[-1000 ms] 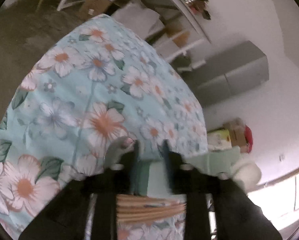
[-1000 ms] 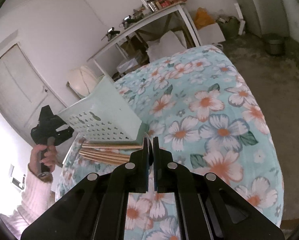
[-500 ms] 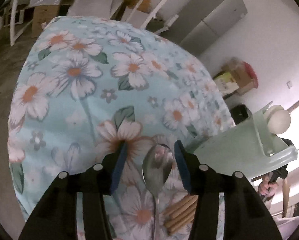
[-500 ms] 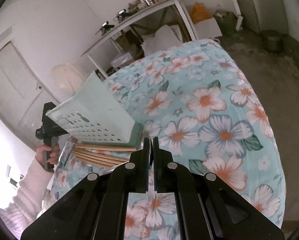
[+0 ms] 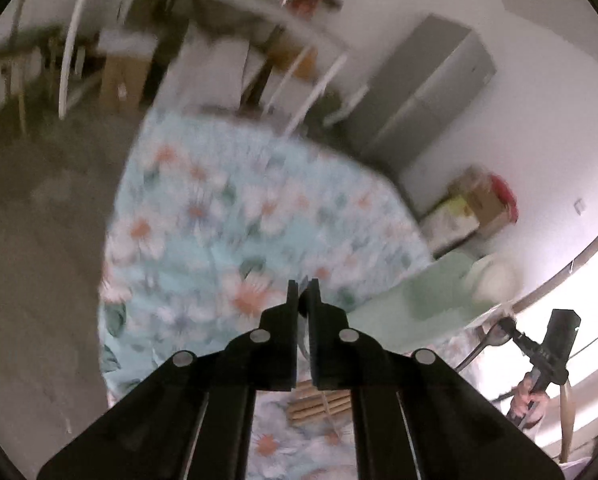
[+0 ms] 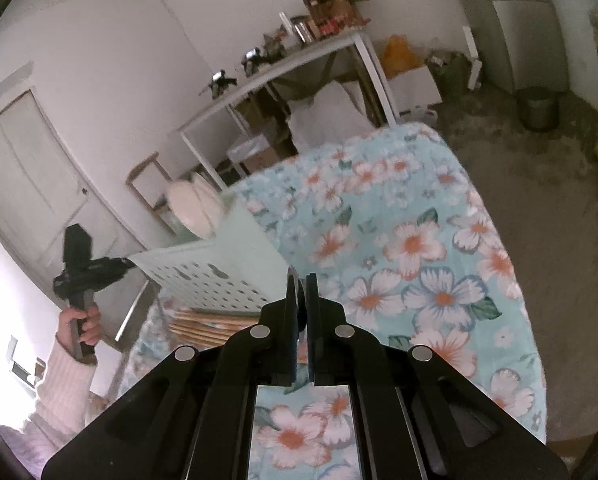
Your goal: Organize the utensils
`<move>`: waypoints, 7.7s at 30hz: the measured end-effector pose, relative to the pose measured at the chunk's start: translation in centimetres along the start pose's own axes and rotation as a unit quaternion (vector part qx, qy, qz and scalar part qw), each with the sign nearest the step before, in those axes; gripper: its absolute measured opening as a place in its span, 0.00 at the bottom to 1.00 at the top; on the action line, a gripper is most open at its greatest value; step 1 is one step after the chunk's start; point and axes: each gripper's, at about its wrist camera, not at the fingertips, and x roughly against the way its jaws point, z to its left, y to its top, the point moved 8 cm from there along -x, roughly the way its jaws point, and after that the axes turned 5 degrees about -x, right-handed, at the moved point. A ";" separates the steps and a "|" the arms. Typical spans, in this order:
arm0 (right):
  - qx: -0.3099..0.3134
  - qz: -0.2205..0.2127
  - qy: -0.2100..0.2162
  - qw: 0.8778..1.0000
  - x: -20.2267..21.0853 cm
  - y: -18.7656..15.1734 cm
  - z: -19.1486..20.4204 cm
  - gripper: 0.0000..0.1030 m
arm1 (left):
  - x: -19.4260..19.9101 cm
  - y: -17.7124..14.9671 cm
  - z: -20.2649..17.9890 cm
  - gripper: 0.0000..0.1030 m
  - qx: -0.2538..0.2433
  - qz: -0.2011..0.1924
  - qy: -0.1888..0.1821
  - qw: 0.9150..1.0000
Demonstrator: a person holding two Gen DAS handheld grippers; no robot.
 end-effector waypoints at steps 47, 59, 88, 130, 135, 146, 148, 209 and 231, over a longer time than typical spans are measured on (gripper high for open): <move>0.303 -0.018 -0.116 0.946 -9.5 5.0 15.0 0.03 | 7.2 -2.0 -11.9 0.57 -0.192 -0.178 0.145 0.954; 0.256 0.014 -0.039 0.966 -8.1 4.5 15.6 0.42 | 6.3 -7.7 -7.4 0.66 -0.116 -0.123 0.127 0.977; -0.046 0.103 0.015 0.994 -6.0 -4.7 -0.8 0.54 | -6.8 -11.3 1.6 0.32 0.199 -0.023 -0.062 0.978; -0.230 0.160 0.088 0.956 -14.1 -5.7 -3.0 0.24 | 9.3 -3.0 -12.3 0.04 -0.136 -0.275 0.117 0.945; -0.248 0.148 0.095 0.953 -14.4 -6.0 -3.4 0.19 | 12.2 -1.8 -12.8 0.04 -0.169 -0.288 0.166 0.928; -0.249 0.138 0.092 0.954 -13.3 -6.3 -3.6 0.07 | 11.7 -2.7 -11.8 0.04 -0.164 -0.280 0.166 0.931; -0.248 0.135 0.090 0.955 -13.0 -6.5 -3.6 0.07 | 12.2 -2.8 -12.0 0.04 -0.163 -0.284 0.162 0.931; -0.326 0.108 0.076 0.936 -13.3 -7.3 -3.4 0.00 | 7.1 -6.8 -1.9 0.06 -0.051 -0.329 0.159 0.929; 0.292 0.136 0.003 0.947 -11.2 -11.2 17.9 0.00 | 9.3 -7.7 -0.7 0.06 -0.044 -0.309 0.139 0.940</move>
